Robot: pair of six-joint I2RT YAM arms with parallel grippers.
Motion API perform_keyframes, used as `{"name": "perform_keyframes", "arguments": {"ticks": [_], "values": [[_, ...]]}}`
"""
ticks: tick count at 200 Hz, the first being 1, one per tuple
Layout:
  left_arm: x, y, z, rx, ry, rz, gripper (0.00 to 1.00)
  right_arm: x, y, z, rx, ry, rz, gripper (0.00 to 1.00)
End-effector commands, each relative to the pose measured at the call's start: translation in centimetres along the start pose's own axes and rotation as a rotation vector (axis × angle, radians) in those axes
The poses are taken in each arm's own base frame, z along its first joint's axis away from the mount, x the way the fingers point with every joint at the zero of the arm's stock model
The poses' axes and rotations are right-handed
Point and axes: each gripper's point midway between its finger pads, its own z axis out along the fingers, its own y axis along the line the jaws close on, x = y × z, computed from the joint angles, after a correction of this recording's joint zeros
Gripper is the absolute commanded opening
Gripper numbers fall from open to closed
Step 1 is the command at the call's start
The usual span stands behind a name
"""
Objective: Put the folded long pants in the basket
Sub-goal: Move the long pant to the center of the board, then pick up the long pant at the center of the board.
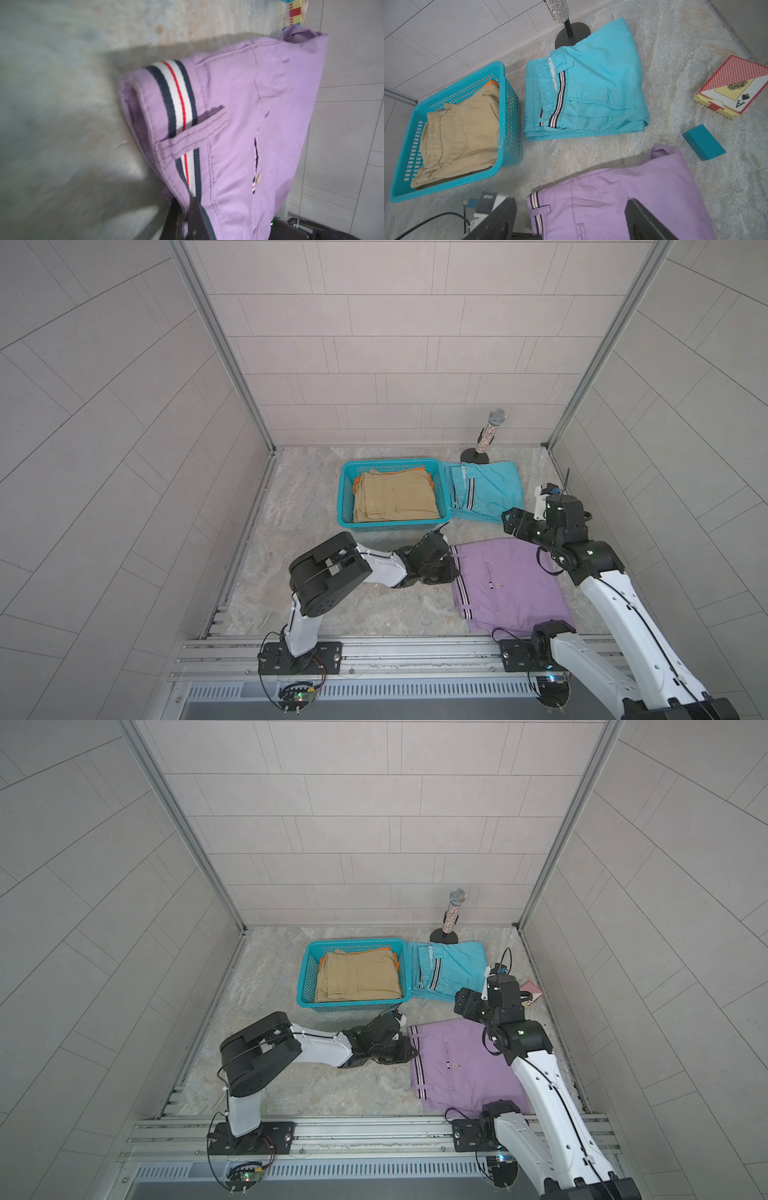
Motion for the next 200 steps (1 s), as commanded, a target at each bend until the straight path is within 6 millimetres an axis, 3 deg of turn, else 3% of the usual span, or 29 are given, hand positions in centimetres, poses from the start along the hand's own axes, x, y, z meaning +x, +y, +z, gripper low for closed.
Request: {"name": "perform_keyframes", "arguments": {"ticks": [1,52,104,115,137,200], "values": [[3.8,6.3,-2.3,-0.213,0.089,-0.009,0.0,0.7,-0.6,0.4,0.015,0.015,0.024,0.86],[5.7,11.6,-8.6,-0.322,0.064,-0.05,0.0,3.5,-2.1,1.8,0.05,0.087,0.093,0.87],[2.7,15.8,-15.5,-0.391,-0.047,-0.121,0.0,8.2,-1.9,4.5,-0.015,0.235,0.124,0.91],[2.2,16.0,-16.4,-0.396,-0.058,-0.124,0.0,10.3,-1.9,5.5,-0.048,0.296,0.147,0.91],[1.7,16.3,-17.1,-0.417,-0.048,-0.113,0.0,12.6,0.2,6.8,-0.201,0.363,0.209,0.89],[1.8,17.5,-15.7,-0.43,0.015,-0.142,0.0,18.0,4.8,8.3,-0.389,0.528,0.148,0.88]]}}
